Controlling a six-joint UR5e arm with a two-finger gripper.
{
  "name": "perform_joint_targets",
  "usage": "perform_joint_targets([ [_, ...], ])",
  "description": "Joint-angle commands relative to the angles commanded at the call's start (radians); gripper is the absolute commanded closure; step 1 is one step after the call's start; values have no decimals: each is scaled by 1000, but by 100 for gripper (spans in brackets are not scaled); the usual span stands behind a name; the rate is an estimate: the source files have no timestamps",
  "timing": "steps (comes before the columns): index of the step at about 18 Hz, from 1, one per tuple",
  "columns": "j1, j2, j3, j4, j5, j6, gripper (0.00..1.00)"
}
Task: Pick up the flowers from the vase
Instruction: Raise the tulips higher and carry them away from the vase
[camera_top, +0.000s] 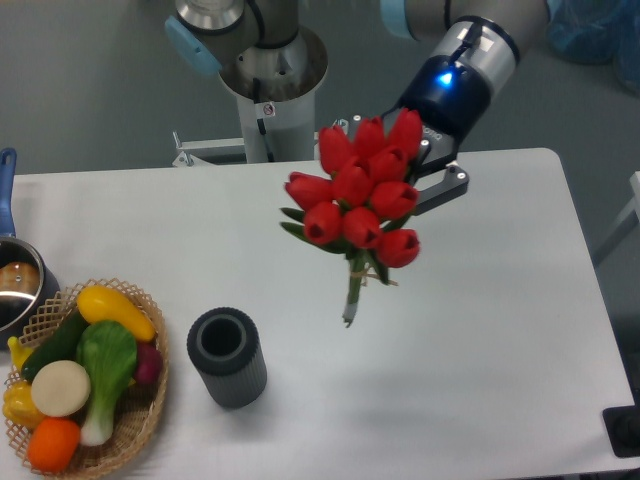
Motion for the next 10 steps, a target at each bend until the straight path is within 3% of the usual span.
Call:
perform_joint_targets([
  [10,23,14,-34,0,5,8,72],
])
